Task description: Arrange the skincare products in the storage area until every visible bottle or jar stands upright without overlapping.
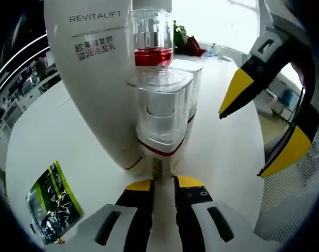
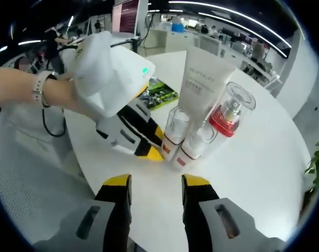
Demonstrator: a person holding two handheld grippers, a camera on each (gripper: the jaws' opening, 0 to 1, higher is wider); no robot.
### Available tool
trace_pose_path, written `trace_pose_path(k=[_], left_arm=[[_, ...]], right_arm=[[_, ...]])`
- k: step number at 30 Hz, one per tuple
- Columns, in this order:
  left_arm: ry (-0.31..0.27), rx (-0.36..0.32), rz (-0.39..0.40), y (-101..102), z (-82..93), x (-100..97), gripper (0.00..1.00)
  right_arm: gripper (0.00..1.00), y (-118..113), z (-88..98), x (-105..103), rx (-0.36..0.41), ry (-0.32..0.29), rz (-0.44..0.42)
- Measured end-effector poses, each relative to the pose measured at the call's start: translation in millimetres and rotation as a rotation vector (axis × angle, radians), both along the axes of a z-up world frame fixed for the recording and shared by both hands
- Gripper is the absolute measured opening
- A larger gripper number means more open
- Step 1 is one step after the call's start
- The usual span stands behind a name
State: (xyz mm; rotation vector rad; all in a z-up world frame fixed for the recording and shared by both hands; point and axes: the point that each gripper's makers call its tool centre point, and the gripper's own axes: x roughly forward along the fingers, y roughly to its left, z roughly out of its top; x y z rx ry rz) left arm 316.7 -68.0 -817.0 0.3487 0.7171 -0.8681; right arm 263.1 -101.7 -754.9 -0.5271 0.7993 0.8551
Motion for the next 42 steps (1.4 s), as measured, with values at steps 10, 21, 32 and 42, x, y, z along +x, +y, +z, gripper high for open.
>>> trace_pose_path(k=[10, 21, 32, 42], left_arm=[[-0.003, -0.005, 0.0, -0.6, 1.0, -1.8, 0.13], [-0.009, -0.02, 0.021, 21.7, 17.8, -13.6, 0.2], [-0.086, -0.025, 0.04, 47.0, 51.7, -17.3, 0.36], [-0.098, -0.068, 0.073, 73.0, 76.0, -31.7, 0.64]], right_arm=[[0.38, 0.4, -0.7, -1.0, -0.003, 0.002, 0.004], [0.44, 0.8, 1.2, 2.0, 0.005, -0.006, -0.013], [0.64, -1.4, 12.2, 13.2, 0.036, -0.063, -0.06], [0.84, -4.2, 19.3, 22.4, 0.052, -0.102, -0.119]])
